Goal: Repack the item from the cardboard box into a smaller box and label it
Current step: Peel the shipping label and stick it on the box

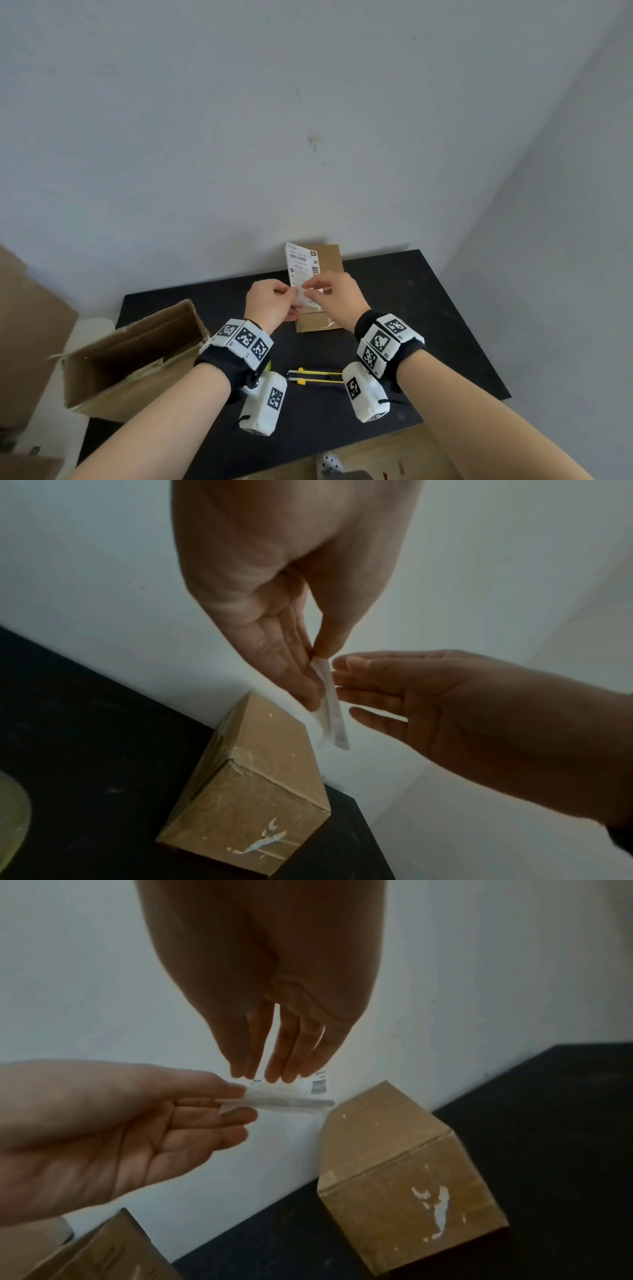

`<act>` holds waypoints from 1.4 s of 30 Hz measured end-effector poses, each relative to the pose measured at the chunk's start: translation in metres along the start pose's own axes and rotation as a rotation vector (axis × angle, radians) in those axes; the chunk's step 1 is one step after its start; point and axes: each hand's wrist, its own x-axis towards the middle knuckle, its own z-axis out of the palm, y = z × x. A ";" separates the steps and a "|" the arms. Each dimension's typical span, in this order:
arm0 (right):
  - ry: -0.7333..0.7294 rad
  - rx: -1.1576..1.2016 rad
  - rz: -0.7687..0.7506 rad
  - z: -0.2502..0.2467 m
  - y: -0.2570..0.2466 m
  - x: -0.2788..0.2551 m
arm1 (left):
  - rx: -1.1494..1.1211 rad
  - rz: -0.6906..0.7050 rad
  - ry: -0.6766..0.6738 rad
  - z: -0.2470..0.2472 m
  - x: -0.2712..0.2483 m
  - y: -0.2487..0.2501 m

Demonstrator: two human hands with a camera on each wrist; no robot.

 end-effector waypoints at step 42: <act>0.309 0.481 0.379 -0.022 0.063 0.024 | -0.110 -0.087 0.285 -0.008 0.012 -0.039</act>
